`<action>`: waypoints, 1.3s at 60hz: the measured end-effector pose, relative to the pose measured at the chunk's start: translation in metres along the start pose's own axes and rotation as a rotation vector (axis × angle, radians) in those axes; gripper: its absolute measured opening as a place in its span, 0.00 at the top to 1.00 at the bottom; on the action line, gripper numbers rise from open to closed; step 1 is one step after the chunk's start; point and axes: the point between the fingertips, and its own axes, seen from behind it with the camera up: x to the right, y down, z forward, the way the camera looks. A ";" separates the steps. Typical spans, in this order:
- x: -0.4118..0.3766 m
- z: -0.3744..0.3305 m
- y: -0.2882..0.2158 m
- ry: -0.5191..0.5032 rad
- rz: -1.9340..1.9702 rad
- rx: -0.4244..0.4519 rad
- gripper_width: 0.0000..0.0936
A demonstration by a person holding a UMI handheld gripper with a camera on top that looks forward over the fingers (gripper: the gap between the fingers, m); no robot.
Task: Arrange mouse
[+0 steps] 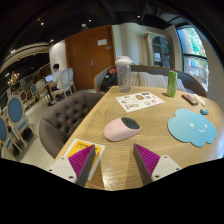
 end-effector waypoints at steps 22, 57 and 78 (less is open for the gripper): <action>-0.003 0.056 -0.033 -0.005 -0.014 -0.054 0.15; -0.036 0.088 -0.047 -0.005 -0.107 -0.045 0.56; 0.119 -0.054 -0.214 0.211 -0.096 0.347 0.57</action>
